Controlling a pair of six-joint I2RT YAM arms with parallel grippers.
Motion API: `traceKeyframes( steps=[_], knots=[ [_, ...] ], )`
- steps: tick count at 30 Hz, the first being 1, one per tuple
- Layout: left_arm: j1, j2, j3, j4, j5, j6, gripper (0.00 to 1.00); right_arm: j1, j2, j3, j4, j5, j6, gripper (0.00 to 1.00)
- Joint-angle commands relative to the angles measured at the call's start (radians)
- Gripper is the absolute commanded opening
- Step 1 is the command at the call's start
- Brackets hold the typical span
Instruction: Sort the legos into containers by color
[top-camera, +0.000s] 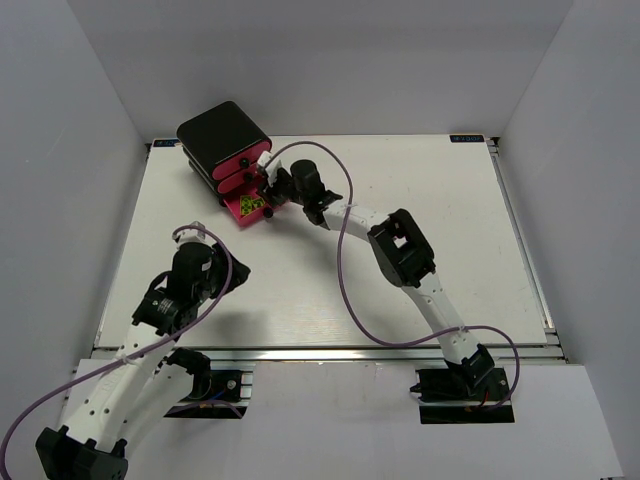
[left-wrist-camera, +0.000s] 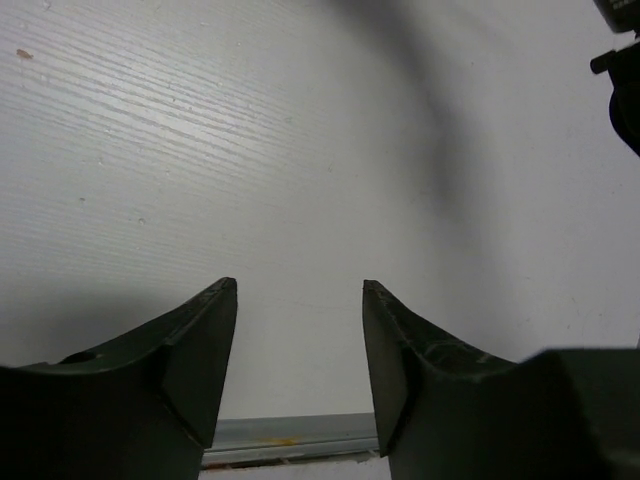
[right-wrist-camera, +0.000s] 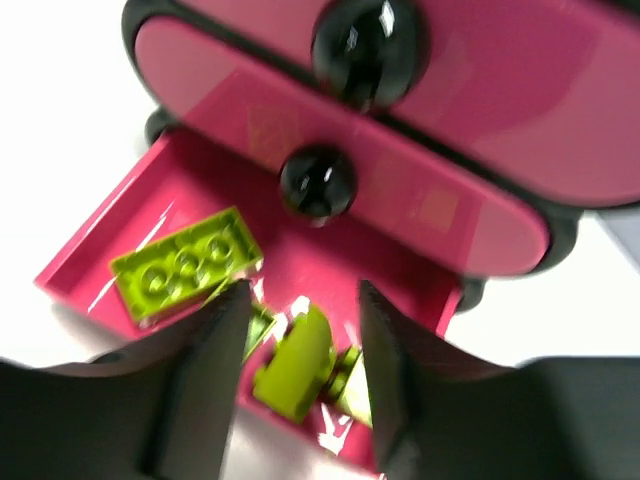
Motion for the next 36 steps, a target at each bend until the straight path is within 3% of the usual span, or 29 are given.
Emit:
traceKeyframes(
  steps=[1,3,5,7,10,15,19,23,29,32,36],
  knots=[
    [-0.005,0.013,0.018,0.041,-0.007,0.012,0.59,-0.01,-0.136,-0.058,0.065,0.007,0.04,0.5],
    [-0.005,0.031,0.016,0.079,-0.005,0.015,0.43,-0.027,-0.211,-0.122,0.068,-0.002,0.078,0.4],
    [-0.005,0.066,0.009,0.132,0.007,0.027,0.35,-0.057,-0.3,-0.185,0.058,-0.016,0.157,0.31],
    [-0.005,0.107,0.009,0.174,0.013,0.041,0.15,-0.076,-0.358,-0.205,-0.023,-0.031,0.245,0.26],
    [-0.005,0.221,0.013,0.272,0.015,0.075,0.02,-0.154,-0.46,-0.231,-0.125,-0.117,0.296,0.0],
    [0.004,0.44,0.042,0.482,0.01,0.203,0.0,-0.264,-0.604,-0.334,-0.348,-0.306,0.177,0.0],
    [0.014,0.653,0.168,0.548,0.008,0.376,0.0,-0.327,-0.73,-0.515,-0.352,-0.346,0.117,0.0],
    [0.024,0.902,0.361,0.486,0.004,0.556,0.0,-0.381,-0.851,-0.668,-0.349,-0.37,0.092,0.0],
    [0.024,1.138,0.609,0.417,0.093,0.835,0.01,-0.428,-0.941,-0.769,-0.349,-0.412,0.079,0.0],
    [0.014,1.213,0.734,0.319,0.104,0.944,0.0,-0.453,-0.955,-0.78,-0.346,-0.416,0.085,0.0],
    [0.014,1.278,0.791,0.265,0.183,1.073,0.0,-0.485,-0.955,-0.78,-0.346,-0.435,0.103,0.0]
  ],
)
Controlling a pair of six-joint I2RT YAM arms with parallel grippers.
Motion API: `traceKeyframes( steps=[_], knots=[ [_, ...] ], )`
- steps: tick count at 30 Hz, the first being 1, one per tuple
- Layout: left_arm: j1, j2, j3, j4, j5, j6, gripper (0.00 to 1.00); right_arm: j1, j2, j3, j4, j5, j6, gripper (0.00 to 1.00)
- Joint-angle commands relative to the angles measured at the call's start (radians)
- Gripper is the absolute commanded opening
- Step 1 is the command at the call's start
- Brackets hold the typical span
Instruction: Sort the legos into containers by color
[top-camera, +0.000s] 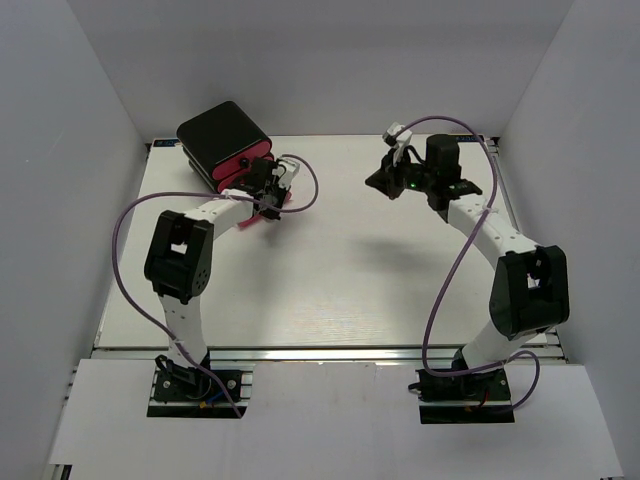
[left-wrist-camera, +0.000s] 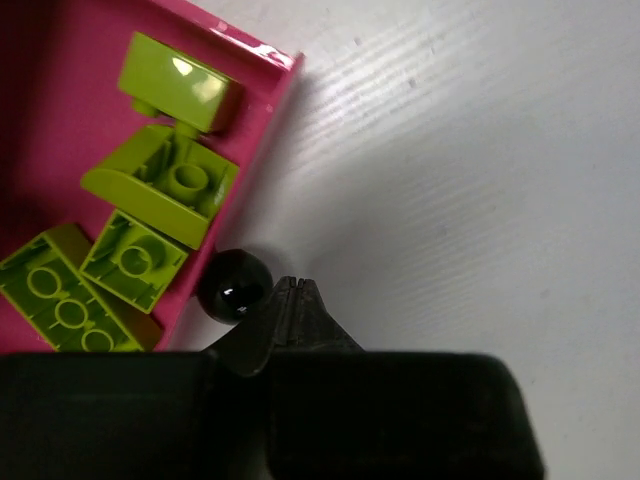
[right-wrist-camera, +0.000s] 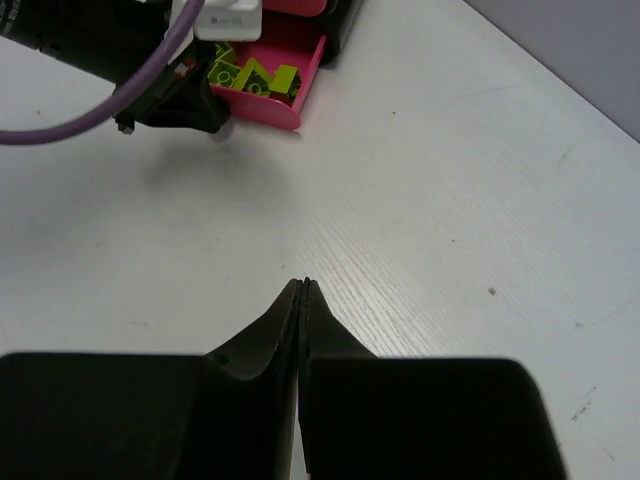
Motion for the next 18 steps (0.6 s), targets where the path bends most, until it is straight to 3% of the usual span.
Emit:
traceKeyframes(
  steps=[1,7,15,18],
  knots=[
    [-0.006,-0.012,0.036,-0.083,0.092,0.192,0.0,-0.024,-0.032,0.001,0.027,-0.043,0.004,0.0],
    [-0.017,0.028,0.026,-0.09,0.077,0.266,0.02,-0.045,0.009,0.045,0.004,-0.083,0.019,0.0],
    [-0.017,0.093,0.029,-0.041,-0.214,0.241,0.12,-0.06,0.06,0.098,-0.001,-0.122,0.056,0.0],
    [-0.017,0.126,0.073,-0.035,-0.295,0.221,0.24,-0.068,0.065,0.098,0.015,-0.136,0.068,0.0]
  ],
)
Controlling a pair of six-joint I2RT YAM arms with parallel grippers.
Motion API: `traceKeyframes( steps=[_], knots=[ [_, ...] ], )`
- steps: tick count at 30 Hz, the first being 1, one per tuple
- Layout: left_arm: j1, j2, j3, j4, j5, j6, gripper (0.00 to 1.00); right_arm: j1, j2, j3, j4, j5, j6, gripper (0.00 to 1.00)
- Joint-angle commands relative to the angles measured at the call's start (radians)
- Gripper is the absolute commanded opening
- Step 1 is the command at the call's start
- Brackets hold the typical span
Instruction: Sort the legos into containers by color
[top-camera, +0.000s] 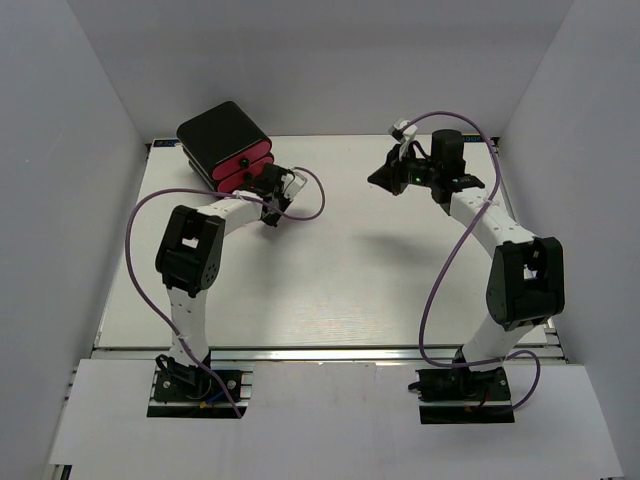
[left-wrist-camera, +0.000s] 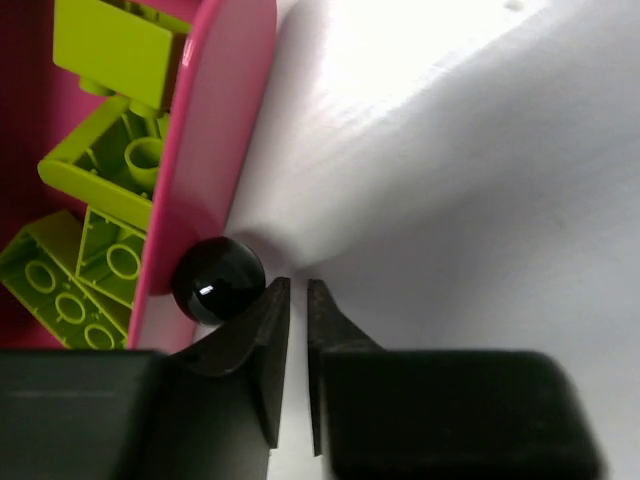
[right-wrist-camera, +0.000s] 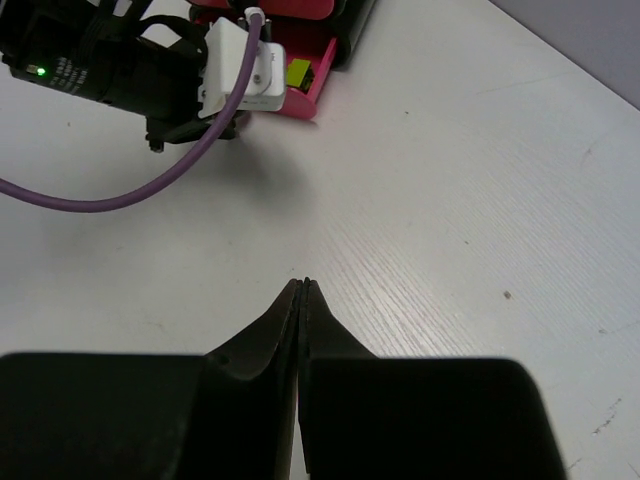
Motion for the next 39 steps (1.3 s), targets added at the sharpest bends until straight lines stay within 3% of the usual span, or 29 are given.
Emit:
traceKeyframes(
  steps=[1,10,18,25,29,30,32,33,34,35,36,38,39],
  knots=[
    [0.007,0.043,0.066,0.015,-0.165,-0.022,0.26,-0.009,0.008,0.043,0.023,-0.048,0.025,0.0],
    [0.007,0.109,0.155,0.061,-0.344,0.001,0.54,-0.023,0.0,0.029,0.045,-0.064,0.028,0.0],
    [0.018,0.158,0.217,0.053,-0.384,0.013,0.61,-0.047,-0.011,0.011,0.069,-0.064,0.044,0.0],
    [0.006,0.13,0.217,0.037,-0.357,-0.002,0.55,-0.06,-0.025,0.003,0.047,-0.082,0.013,0.0],
    [-0.013,-0.004,0.131,0.037,-0.251,-0.079,0.36,-0.058,-0.049,-0.009,-0.016,-0.111,-0.065,0.0],
    [-0.013,-0.032,0.105,0.044,-0.207,-0.12,0.31,-0.058,-0.051,-0.009,-0.033,-0.12,-0.077,0.03],
    [-0.033,-0.134,0.024,0.055,-0.162,-0.157,0.31,-0.055,-0.051,0.003,-0.133,-0.119,-0.116,0.15],
    [-0.033,-0.173,-0.007,0.067,-0.112,-0.181,0.34,-0.057,-0.051,0.008,-0.162,-0.11,-0.126,0.34],
    [-0.033,-0.211,-0.06,0.07,-0.087,-0.203,0.37,-0.058,-0.051,0.012,-0.221,-0.107,-0.148,0.44],
    [-0.042,-0.282,-0.076,0.048,-0.059,-0.268,0.45,-0.06,-0.051,0.026,-0.254,-0.096,-0.154,0.63],
    [-0.042,-0.317,-0.082,0.022,-0.036,-0.312,0.56,-0.06,-0.049,0.035,-0.289,-0.093,-0.165,0.75],
    [-0.042,-0.379,-0.099,-0.025,0.067,-0.387,0.69,-0.057,-0.046,0.058,-0.395,-0.079,-0.176,0.89],
    [-0.042,-0.45,-0.111,-0.054,0.097,-0.452,0.78,-0.064,-0.048,0.078,-0.429,-0.058,-0.174,0.89]
  ],
)
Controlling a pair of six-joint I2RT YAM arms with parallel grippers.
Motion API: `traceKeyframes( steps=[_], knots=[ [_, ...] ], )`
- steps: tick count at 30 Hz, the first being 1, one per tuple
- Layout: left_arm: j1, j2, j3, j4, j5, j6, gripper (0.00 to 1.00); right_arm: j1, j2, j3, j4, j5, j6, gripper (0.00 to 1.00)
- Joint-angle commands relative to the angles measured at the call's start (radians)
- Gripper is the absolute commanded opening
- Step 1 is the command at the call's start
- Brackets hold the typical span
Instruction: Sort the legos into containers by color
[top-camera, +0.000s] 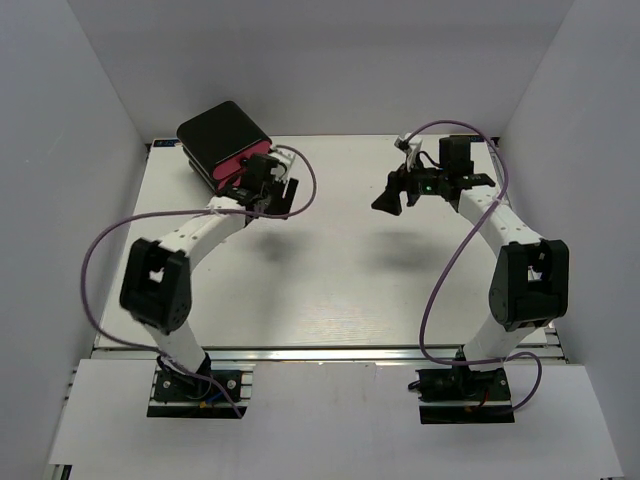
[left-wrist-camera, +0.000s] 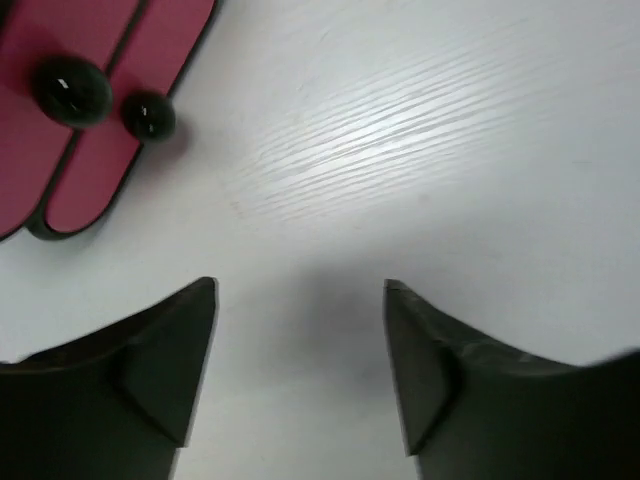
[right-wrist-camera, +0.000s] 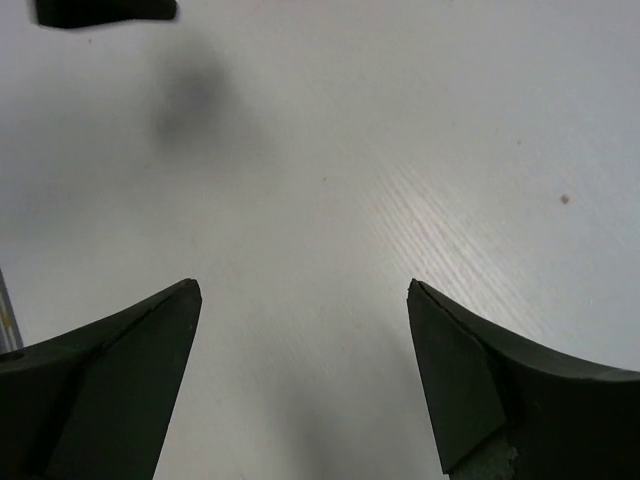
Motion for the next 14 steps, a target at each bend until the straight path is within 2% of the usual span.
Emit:
traceKeyframes(
  steps=[1,2,3,7,9,11,14],
  knots=[
    [0.0,-0.214,-0.034,-0.038,0.213,-0.224,0.86,-0.005,-0.041,0.074,-0.192,0.045,-0.029,0.89],
    [0.0,-0.259,-0.106,-0.025,0.256,-0.25,0.98,-0.004,-0.056,0.073,-0.19,0.091,0.046,0.89],
    [0.0,-0.309,-0.15,0.026,0.272,-0.307,0.98,-0.002,-0.062,0.067,-0.184,0.181,0.084,0.89],
    [0.013,-0.623,-0.362,0.159,0.286,-0.436,0.98,-0.01,-0.096,0.088,-0.218,0.336,0.197,0.89],
    [0.013,-0.711,-0.463,0.214,0.284,-0.462,0.98,-0.01,-0.113,0.085,-0.219,0.392,0.23,0.89],
    [0.013,-0.803,-0.5,0.22,0.27,-0.462,0.98,-0.015,-0.145,0.054,-0.216,0.397,0.22,0.89],
    [0.022,-0.856,-0.504,0.161,0.263,-0.427,0.98,-0.022,-0.196,-0.001,-0.171,0.381,0.214,0.89]
  ],
)
